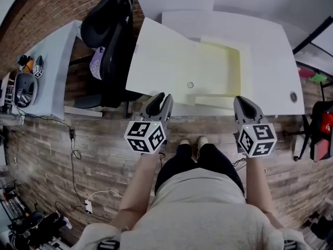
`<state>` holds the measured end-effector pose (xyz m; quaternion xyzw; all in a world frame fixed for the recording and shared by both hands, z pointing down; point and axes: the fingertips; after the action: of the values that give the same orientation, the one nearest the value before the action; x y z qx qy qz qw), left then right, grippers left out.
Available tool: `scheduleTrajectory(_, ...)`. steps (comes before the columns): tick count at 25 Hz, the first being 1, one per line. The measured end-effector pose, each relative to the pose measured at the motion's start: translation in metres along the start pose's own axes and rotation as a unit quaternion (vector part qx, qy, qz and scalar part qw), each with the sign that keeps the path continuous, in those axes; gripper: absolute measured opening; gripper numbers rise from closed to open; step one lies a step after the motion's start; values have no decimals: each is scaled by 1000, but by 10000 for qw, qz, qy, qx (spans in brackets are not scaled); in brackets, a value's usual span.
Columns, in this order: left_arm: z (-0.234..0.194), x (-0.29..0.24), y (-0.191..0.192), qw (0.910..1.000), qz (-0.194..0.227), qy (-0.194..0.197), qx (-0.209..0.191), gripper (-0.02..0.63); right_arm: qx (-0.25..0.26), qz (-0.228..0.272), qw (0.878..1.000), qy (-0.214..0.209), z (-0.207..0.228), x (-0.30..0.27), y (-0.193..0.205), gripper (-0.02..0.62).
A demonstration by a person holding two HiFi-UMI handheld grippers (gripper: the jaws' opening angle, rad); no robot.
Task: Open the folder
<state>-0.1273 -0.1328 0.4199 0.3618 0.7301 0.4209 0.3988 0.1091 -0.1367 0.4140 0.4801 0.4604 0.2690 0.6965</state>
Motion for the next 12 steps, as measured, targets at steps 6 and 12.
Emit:
scheduleTrajectory(6, 34, -11, -29, 9976, 277, 454, -432, 107, 23, 240, 9993, -275, -13, 4, -22, 21)
scheduleTrajectory(12, 68, -22, -48, 9931, 428, 925, -576, 106, 148, 491, 9968, -615, -34, 9, -49, 21)
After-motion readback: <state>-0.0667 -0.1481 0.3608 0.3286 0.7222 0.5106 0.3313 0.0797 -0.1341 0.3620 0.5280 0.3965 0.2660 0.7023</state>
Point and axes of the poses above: the fingertips, and each gripper's own axes: x backward along the fingers, z to its right, y out of its underside, and after that the axes turned 4 degrees about z, right-handed
